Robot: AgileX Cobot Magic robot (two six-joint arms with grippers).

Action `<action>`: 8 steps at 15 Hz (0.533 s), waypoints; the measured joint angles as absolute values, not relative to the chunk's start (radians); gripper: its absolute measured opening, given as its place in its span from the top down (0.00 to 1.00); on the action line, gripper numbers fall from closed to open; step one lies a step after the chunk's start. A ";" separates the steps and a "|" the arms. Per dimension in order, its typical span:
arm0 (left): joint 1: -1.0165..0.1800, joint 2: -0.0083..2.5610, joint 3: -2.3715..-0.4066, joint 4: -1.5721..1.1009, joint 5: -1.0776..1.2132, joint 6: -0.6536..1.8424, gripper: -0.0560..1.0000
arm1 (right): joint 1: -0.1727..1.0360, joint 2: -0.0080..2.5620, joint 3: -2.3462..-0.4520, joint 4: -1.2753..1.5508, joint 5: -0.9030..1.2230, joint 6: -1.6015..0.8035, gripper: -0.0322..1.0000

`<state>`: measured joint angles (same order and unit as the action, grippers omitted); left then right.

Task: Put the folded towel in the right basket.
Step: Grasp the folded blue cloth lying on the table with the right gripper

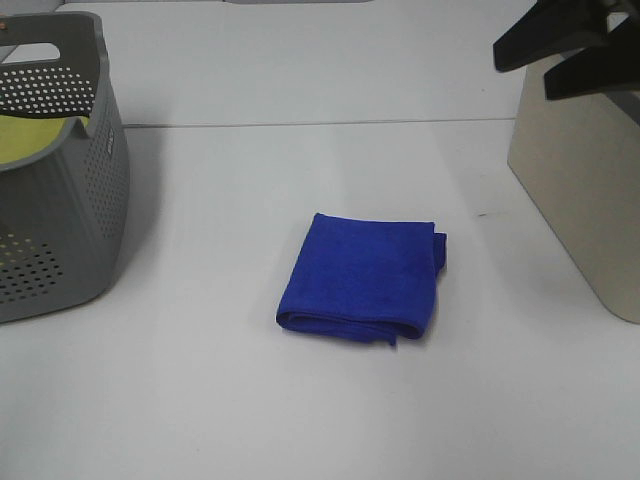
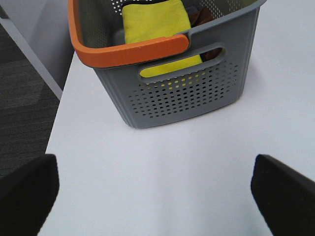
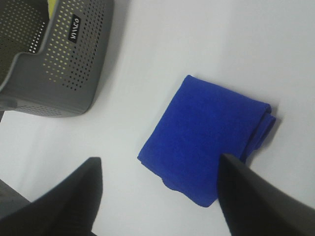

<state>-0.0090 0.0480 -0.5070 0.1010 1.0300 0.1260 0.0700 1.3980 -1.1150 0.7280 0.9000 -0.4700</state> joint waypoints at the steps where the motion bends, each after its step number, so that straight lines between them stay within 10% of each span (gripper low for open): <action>1: -0.009 0.048 -0.507 0.101 1.030 0.126 0.01 | 0.070 1.468 -1.116 0.735 0.879 -0.491 0.33; 8: -0.009 0.048 -0.507 0.101 1.030 0.126 0.01 | 0.070 1.781 -1.116 0.743 0.782 -0.614 0.34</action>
<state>-0.0090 0.0480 -0.5070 0.1010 1.0300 0.1260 0.0700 1.7810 -1.1160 0.7430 0.7820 -0.6140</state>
